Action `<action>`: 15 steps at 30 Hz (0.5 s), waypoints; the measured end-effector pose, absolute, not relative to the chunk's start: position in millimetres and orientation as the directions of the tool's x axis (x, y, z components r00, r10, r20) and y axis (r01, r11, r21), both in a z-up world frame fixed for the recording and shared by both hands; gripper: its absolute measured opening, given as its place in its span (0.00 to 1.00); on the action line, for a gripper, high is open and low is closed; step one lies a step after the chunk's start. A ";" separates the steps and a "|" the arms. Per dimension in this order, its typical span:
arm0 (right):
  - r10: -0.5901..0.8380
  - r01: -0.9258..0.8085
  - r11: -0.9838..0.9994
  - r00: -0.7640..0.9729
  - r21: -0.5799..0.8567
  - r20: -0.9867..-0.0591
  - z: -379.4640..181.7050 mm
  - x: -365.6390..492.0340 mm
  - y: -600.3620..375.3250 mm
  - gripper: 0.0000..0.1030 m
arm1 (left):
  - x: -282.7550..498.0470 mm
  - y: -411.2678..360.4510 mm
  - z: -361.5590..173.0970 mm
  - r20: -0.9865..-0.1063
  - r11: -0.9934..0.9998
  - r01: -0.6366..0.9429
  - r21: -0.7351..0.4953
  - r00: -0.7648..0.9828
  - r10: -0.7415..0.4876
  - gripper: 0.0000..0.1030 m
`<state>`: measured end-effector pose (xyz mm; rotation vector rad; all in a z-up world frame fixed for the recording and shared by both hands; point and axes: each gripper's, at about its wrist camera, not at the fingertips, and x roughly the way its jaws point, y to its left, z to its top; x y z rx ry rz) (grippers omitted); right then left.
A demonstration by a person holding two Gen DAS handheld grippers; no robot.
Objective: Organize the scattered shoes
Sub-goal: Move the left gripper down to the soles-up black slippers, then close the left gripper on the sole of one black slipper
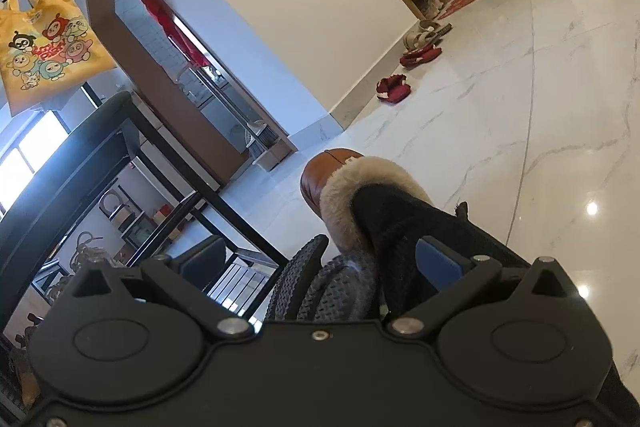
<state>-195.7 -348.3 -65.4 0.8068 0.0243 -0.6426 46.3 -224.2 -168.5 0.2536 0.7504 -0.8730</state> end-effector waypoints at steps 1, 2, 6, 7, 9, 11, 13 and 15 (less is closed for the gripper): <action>-0.526 0.543 0.514 0.811 0.664 -0.257 -65.7 -195.4 -348.4 1.00 | 43.0 -223.8 -166.6 -0.685 0.630 0.772 -0.085 0.413 -0.600 0.69; -0.526 0.544 0.514 0.811 0.664 -0.257 -65.9 -195.0 -348.4 1.00 | 40.4 -222.9 -165.2 -0.682 0.626 0.775 -0.083 0.414 -0.603 0.61; -0.521 0.544 0.516 0.812 0.662 -0.261 -66.9 -192.1 -348.2 1.00 | 34.1 -215.3 -161.1 -0.677 0.635 0.754 -0.167 0.381 -0.630 0.41; -0.522 0.544 0.516 0.812 0.661 -0.262 -66.9 -192.2 -348.1 1.00 | 32.5 -213.3 -159.7 -0.676 0.641 0.743 -0.192 0.373 -0.635 0.35; -0.523 0.544 0.514 0.811 0.663 -0.261 -66.8 -192.9 -348.1 1.00 | 30.5 -212.4 -158.6 -0.684 0.644 0.734 -0.216 0.357 -0.636 0.34; -0.525 0.546 0.508 0.809 0.666 -0.264 -66.8 -193.5 -348.4 1.00 | 28.6 -212.3 -158.5 -0.691 0.630 0.731 -0.262 0.313 -0.651 0.31; -0.525 0.549 0.504 0.808 0.667 -0.268 -66.8 -193.7 -348.6 1.00 | 28.0 -213.6 -157.9 -0.692 0.613 0.734 -0.293 0.279 -0.665 0.33; -0.525 0.548 0.501 0.807 0.669 -0.268 -66.9 -194.0 -349.0 1.00 | 26.1 -213.7 -151.6 -0.688 0.600 0.744 -0.294 0.271 -0.673 0.58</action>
